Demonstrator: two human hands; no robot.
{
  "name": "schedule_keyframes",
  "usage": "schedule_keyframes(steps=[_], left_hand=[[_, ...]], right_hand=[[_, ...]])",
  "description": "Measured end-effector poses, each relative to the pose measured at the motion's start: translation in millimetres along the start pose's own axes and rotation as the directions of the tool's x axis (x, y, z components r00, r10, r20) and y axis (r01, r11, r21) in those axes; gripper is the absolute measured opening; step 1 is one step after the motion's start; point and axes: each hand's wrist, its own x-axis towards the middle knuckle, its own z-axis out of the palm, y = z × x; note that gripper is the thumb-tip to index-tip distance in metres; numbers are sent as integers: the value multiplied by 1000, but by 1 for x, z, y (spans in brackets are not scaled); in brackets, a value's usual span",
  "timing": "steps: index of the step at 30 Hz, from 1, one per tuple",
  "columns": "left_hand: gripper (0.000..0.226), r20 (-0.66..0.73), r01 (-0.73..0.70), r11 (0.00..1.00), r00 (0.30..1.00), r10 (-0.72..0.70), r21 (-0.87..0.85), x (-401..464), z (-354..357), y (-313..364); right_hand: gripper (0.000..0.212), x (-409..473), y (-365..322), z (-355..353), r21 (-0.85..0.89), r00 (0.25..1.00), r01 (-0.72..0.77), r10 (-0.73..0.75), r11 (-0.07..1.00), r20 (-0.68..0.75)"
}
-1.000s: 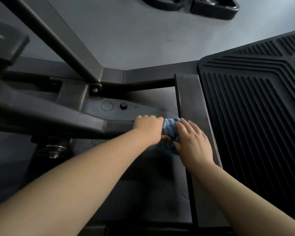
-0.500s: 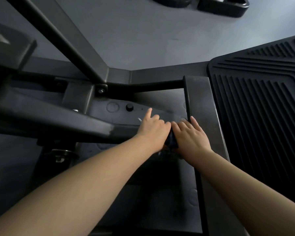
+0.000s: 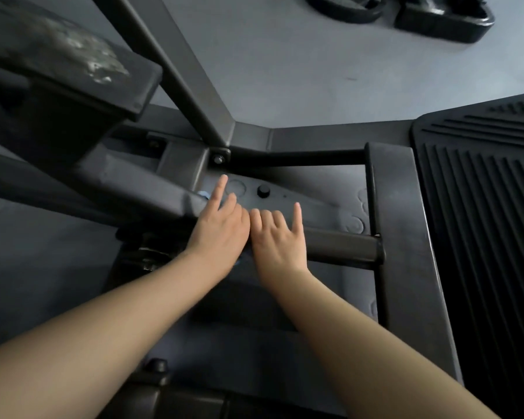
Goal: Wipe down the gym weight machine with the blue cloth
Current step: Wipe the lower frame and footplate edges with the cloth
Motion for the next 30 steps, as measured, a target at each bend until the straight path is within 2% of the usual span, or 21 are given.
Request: schedule_keyframes(steps=[3, 5, 7, 10, 13, 14, 15, 16, 17, 18, 19, 20, 21, 22, 23, 25, 28, 30], left_hand=[[19, -78, -17, 1000, 997, 16, -18, 10, -2, 23], [23, -104, -48, 999, 994, 45, -19, 19, -10, 40], [26, -99, -111, 991, 990, 103, -78, 25, -22, 58], [32, -72, -186, 963, 982, 175, -198, 31, -43, 80], [52, -67, -230, 909, 973, 220, -347, 37, -52, 83], [51, -58, -229, 881, 972, 226, -414, 40, -54, 80], [47, -52, -223, 849, 973, 226, -480, 43, -54, 76], [41, -49, -215, 813, 973, 224, -541, 47, -54, 72], [36, -47, -210, 776, 973, 227, -594, 52, -55, 68], [33, -47, -214, 744, 970, 239, -633, 57, -56, 66], [34, -41, -225, 717, 963, 265, -659, 62, -57, 64], [39, -17, -238, 702, 952, 306, -671, 67, -59, 64], [47, 27, -251, 700, 933, 360, -669, 70, -61, 65], [55, 84, -261, 705, 907, 414, -660, 73, -62, 66], [61, 140, -264, 710, 879, 456, -652, 76, -63, 68], [68, 203, -269, 720, 845, 495, -640, 82, -63, 74], [73, 145, -330, 734, 853, 501, -593, 85, -68, 87], [74, 59, -386, 743, 868, 493, -547, 81, -71, 98]], right_hand=[[77, -13, 23, 5, -84, 1000, 6, -8, 996, -21], [89, -22, 42, 11, -142, 998, -50, 42, 989, -53], [92, -34, 64, 17, -147, 992, -112, 102, 983, -70], [86, -56, 85, 14, -187, 967, -233, 248, 954, 60], [77, -73, 76, 8, -108, 926, -352, 363, 930, 103], [76, -81, 64, 9, -13, 914, -403, 403, 915, 38], [74, -85, 51, 10, 165, 868, -478, 493, 863, -59], [68, -87, 38, 12, 430, 768, -539, 632, 724, -102], [60, -86, 29, 12, 697, 629, -564, 777, 442, 16], [53, -83, 22, 10, 850, 484, -526, 822, -2, 301], [48, -77, 20, 12, 805, 388, -394, 713, -444, 584], [41, -70, 22, 13, 627, 371, -222, 530, -747, 763], [35, -67, 25, 13, 421, 413, -53, 364, -906, 835], [33, -63, 29, 14, 275, 473, 84, 281, -958, 835], [31, -60, 34, 16, 194, 519, 178, 260, -965, 814], [26, -56, 42, 18, 160, 549, 265, 285, -951, 786], [33, -49, 56, 28, 110, 570, 326, 288, -939, 770], [33, -51, 64, 34, 26, 622, 390, 284, -921, 730]])
